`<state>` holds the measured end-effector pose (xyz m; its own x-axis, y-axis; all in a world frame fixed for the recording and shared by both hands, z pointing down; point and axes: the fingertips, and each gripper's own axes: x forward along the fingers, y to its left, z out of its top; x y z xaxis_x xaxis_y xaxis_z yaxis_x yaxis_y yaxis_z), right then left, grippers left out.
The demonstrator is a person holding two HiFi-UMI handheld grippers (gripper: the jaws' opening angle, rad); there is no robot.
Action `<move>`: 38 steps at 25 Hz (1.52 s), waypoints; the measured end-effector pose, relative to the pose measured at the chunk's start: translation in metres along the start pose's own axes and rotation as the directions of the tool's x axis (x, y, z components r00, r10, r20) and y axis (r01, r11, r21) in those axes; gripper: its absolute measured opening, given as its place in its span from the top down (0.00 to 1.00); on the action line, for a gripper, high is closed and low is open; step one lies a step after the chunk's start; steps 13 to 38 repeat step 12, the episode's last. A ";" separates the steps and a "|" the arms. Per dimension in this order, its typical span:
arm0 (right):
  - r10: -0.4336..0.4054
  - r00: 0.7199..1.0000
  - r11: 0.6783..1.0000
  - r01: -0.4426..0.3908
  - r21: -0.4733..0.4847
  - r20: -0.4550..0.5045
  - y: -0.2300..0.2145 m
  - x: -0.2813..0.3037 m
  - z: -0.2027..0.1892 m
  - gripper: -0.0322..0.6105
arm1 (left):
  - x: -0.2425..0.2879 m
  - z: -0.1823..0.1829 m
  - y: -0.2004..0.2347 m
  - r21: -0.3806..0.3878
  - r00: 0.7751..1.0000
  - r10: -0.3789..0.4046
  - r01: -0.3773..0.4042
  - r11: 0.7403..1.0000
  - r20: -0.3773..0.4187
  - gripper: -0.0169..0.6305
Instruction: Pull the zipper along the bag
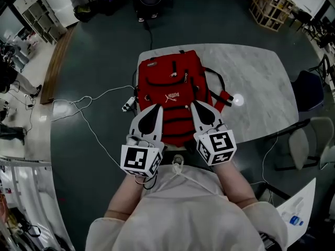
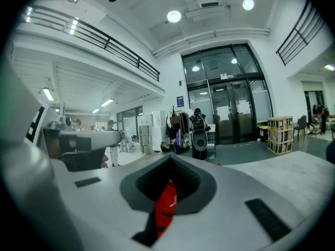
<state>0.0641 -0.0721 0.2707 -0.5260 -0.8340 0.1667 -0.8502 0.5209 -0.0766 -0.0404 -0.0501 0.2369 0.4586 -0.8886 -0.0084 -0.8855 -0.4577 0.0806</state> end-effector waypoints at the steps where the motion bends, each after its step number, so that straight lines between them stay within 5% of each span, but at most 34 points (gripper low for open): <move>1: 0.000 1.000 1.000 0.000 0.012 0.000 0.000 0.000 0.000 0.91 | -0.001 0.001 0.000 0.001 1.000 0.000 0.000 1.000 0.001 0.94; 38: -0.004 1.000 1.000 0.004 -0.027 -0.011 0.004 -0.003 -0.002 0.91 | -0.004 0.005 -0.012 -0.003 1.000 -0.024 0.024 1.000 -0.002 0.95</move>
